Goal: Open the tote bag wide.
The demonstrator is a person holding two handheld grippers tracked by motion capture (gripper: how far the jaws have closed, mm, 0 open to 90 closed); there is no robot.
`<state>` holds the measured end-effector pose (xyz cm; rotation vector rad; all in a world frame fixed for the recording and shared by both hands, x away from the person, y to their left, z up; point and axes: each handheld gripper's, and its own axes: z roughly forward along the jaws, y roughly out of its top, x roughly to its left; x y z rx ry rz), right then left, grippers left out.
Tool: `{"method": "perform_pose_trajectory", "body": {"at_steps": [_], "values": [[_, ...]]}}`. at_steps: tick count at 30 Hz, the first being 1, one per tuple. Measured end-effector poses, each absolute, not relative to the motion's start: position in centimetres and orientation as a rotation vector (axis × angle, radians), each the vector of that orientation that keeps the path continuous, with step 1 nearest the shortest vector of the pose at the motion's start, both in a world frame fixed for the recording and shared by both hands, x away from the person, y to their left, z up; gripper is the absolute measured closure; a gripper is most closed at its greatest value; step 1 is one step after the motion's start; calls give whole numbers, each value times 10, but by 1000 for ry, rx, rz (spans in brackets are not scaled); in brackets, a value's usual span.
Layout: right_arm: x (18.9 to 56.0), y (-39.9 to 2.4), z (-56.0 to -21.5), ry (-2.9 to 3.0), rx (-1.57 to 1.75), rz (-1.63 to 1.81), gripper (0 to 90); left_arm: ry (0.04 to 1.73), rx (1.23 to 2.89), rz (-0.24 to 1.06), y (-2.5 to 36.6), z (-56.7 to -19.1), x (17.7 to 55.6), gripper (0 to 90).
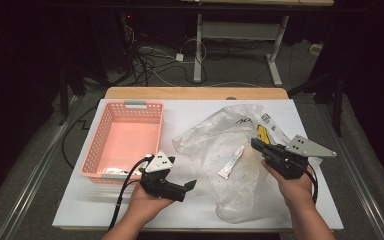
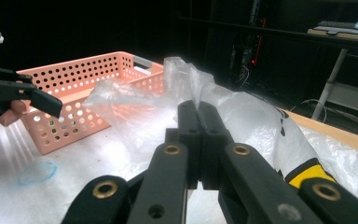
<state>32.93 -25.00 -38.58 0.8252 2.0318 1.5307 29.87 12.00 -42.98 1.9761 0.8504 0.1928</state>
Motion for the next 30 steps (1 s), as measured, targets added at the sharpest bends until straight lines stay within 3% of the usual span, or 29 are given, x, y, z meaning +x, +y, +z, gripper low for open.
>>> {"method": "perform_pose_trajectory", "body": {"at_steps": [30], "values": [[328, -253, -385, 2025, 821, 1537, 900, 1166, 1901, 410, 225, -430, 309, 0]]}}
